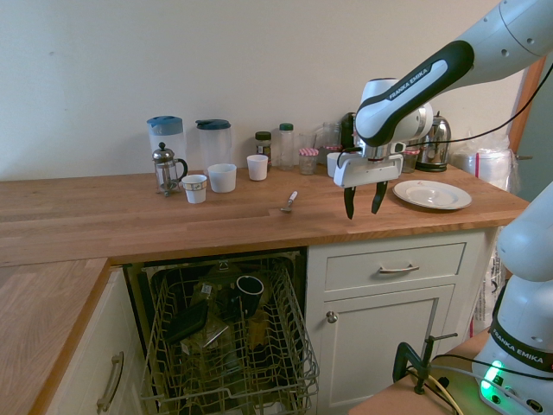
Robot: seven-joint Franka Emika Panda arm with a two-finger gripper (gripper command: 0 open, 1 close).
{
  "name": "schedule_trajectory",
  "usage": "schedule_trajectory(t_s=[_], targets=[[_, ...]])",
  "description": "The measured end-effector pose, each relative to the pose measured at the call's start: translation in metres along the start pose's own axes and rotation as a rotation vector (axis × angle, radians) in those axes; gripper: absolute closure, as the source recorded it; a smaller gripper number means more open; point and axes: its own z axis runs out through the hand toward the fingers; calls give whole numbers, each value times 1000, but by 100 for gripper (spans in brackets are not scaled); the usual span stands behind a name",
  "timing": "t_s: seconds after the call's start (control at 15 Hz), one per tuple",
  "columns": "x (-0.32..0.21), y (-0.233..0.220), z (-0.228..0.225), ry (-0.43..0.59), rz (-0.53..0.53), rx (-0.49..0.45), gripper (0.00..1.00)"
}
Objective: Put the spoon in the dishwasher
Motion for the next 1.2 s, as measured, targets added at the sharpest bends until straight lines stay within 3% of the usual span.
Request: schedule_trajectory(t_s=[0.2, 0.47, 0.87, 1.2], targets=[[1, -3, -1, 9, -4, -7, 0], [-1, -47, -26, 9, 92, 66, 0], [12, -153, -29, -36, 451, 147, 0], [62, -200, -11, 9, 688, 154, 0]])
